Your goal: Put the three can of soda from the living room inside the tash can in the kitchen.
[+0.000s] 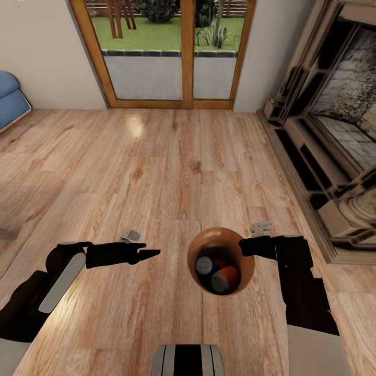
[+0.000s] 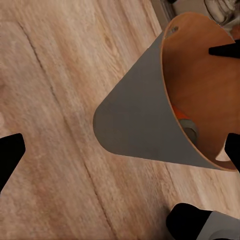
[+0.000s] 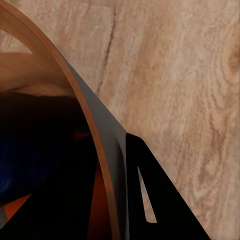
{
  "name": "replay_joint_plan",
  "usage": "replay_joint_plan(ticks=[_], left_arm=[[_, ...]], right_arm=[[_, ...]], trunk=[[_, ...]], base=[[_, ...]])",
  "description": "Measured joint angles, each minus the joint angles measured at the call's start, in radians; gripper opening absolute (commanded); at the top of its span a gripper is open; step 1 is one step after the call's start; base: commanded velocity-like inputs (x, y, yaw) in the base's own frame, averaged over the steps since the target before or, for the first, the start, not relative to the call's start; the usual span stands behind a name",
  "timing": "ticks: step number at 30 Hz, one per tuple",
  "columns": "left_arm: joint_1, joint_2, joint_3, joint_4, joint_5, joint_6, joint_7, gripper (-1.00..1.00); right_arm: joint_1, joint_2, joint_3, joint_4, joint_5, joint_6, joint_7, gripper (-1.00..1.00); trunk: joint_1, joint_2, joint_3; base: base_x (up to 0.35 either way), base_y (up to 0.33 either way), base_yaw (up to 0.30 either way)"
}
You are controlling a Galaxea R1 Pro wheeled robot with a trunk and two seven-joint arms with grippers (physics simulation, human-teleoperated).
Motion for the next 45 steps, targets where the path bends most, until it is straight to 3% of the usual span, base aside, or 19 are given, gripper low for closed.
replay_joint_plan(ticks=[3,5,6,8,10,12,14,20,24,27,31,32,36,42,45], left_arm=[[0.000,-0.001,-0.001,0.014,0.002,-0.009,0.001,1.00],[0.000,-0.003,-0.004,0.064,0.003,-0.068,0.000,1.00],[0.000,-0.005,-0.014,0.113,0.004,-0.129,0.000,1.00],[0.000,-0.012,-0.044,0.179,0.005,-0.211,-0.003,1.00],[0.000,-0.031,-0.076,0.200,0.002,-0.253,-0.003,1.00],[0.000,-0.054,-0.095,0.196,-0.005,-0.258,0.006,1.00],[0.000,-0.057,-0.100,0.196,-0.004,-0.255,0.015,1.00],[0.000,-0.052,-0.104,0.193,-0.002,-0.228,0.020,1.00],[0.000,-0.049,-0.104,0.192,-0.002,-0.222,0.019,1.00],[0.000,-0.038,-0.104,0.189,-0.002,-0.222,0.015,1.00],[0.000,-0.031,-0.104,0.183,-0.001,-0.222,0.012,1.00],[0.000,-0.030,-0.104,0.181,-0.001,-0.222,0.011,1.00],[0.000,-0.029,-0.106,0.174,-0.001,-0.222,0.011,1.00],[0.000,-0.029,-0.106,0.172,-0.001,-0.221,0.011,1.00],[0.000,-0.029,-0.106,0.173,-0.001,-0.222,0.011,1.00]], right_arm=[[0.000,0.000,0.000,0.000,-0.002,0.001,0.001,-1.00],[-0.001,0.000,0.000,0.000,0.000,0.000,0.000,-1.00],[-0.001,0.000,0.000,0.000,0.001,-0.001,0.000,-1.00],[-0.001,0.000,0.000,0.000,0.000,0.000,0.001,-1.00],[-0.001,-0.001,0.000,0.000,0.000,0.000,0.001,-1.00],[-0.001,-0.001,0.000,0.000,0.001,0.000,0.003,-1.00],[-0.001,-0.001,0.000,0.000,0.000,0.000,0.004,-1.00],[-0.002,0.006,-0.002,0.000,0.004,-0.002,0.002,-1.00],[-0.001,0.050,-0.005,0.000,0.004,-0.002,-0.005,-1.00],[-0.002,0.054,-0.016,0.000,-0.028,0.008,-0.014,-1.00],[-0.002,0.053,-0.042,0.000,0.012,-0.073,-0.033,-1.00],[-0.002,0.053,-0.043,0.000,-0.004,-0.079,-0.037,-1.00],[-0.001,0.054,-0.046,0.011,-0.133,-0.103,-0.100,-1.00],[-0.002,0.053,-0.047,0.006,-0.192,-0.181,-0.212,-1.00],[-0.002,0.054,-0.045,0.033,-0.277,-0.233,-0.235,-1.00]], trunk=[[0.000,0.000,0.004],[0.000,0.000,0.008],[0.000,0.000,0.009],[0.000,0.000,0.012],[0.000,0.000,0.015],[0.000,0.000,0.018],[0.000,0.000,0.019],[0.000,0.000,0.019],[0.000,0.000,0.019],[0.000,0.000,0.019],[0.000,0.000,0.019],[0.000,0.000,0.019],[0.000,0.000,0.019],[0.000,0.000,0.019],[0.000,0.000,0.019]], base=[[0.000,0.000,0.000],[0.000,0.000,0.000],[0.000,0.000,0.000],[0.000,0.000,0.000],[0.000,0.000,0.000],[0.000,0.000,0.000],[0.000,0.000,0.000],[0.000,0.000,0.000],[0.000,0.000,0.000],[0.000,0.000,0.000],[0.000,0.000,0.000],[0.000,0.000,0.000],[0.000,0.000,0.000],[0.000,0.000,0.000],[0.000,0.000,0.000]])
